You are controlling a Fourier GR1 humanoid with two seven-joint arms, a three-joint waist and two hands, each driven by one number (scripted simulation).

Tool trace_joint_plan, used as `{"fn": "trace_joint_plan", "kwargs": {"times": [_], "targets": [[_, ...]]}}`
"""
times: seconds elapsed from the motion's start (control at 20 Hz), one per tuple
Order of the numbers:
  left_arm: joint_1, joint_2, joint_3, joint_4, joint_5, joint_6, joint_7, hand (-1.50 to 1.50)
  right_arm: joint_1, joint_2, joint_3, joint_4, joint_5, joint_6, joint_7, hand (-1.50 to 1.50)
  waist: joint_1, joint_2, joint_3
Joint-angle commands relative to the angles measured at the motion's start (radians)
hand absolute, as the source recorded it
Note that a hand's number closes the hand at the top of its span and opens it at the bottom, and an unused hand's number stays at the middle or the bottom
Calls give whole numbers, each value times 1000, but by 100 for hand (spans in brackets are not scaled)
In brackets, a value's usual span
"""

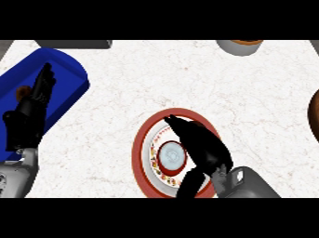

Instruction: Pick the can from the plate and place it in the bowl

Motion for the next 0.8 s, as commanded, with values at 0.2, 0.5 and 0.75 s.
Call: {"fn": "trace_joint_plan", "kwargs": {"times": [0.2, 0.5, 0.75], "targets": [[-74, -45, 64, 126, -24, -49, -48, 0, -12, 135, -21, 183, 114, -10, -123, -150, -3, 1, 0], [22, -66, 45, -20, -61, -60, 5, 0, -1, 84, -54, 187, 141, 83, -217, 150, 0, 0, 0], [-11, -89, 50, -45, -95, -58, 47, 0, 5, 129, -36, 302, 281, -24, -334, 150, 1, 0, 0]]}}
